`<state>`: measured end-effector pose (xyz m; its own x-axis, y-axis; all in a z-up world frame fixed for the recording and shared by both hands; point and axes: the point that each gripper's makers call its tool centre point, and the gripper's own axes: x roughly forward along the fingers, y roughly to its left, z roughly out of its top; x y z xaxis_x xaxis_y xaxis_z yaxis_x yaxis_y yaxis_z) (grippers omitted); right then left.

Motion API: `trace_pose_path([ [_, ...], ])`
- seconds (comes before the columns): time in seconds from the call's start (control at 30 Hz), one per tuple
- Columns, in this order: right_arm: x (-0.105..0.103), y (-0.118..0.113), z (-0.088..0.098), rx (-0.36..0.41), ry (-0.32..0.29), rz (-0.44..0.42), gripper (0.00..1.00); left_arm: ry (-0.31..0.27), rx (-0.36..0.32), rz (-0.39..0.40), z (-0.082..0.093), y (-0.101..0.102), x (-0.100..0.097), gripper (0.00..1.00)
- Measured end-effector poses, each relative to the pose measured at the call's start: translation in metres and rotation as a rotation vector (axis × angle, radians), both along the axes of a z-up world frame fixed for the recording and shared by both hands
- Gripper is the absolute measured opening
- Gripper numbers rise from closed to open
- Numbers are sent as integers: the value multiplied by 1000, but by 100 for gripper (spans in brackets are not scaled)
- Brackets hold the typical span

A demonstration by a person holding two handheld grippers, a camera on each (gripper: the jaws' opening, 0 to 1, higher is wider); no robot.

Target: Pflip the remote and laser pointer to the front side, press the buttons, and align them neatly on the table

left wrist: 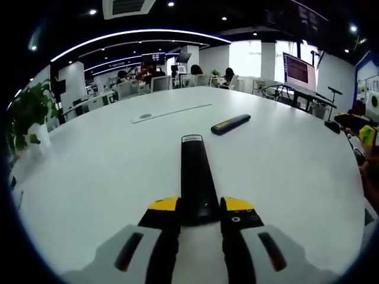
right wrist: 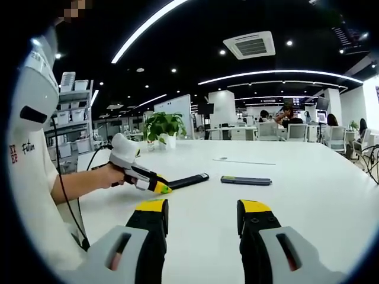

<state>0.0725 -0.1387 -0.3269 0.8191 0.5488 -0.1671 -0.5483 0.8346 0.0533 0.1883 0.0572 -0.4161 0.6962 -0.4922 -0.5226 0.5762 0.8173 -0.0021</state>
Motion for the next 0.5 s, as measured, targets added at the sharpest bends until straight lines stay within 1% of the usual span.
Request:
trace_pose_path([
  [0.17, 1, -3, -1, 2, 2, -8, 49, 0, -5, 15, 0, -1, 1, 28],
  [0.2, 4, 0, -2, -15, 10, 7, 49, -5, -1, 14, 0, -2, 1, 28],
  [0.23, 5, 3, -1, -21, 5, 14, 49, -2, 3, 10, 0, -2, 1, 28],
  [0.33, 7, 7, 5, -9, -9, 27, 49, 3, 8, 11, 0, -1, 0, 28],
  [0.5, 6, 10, 3, -10, -7, 33, 49, 7, 7, 11, -1, -1, -2, 28],
])
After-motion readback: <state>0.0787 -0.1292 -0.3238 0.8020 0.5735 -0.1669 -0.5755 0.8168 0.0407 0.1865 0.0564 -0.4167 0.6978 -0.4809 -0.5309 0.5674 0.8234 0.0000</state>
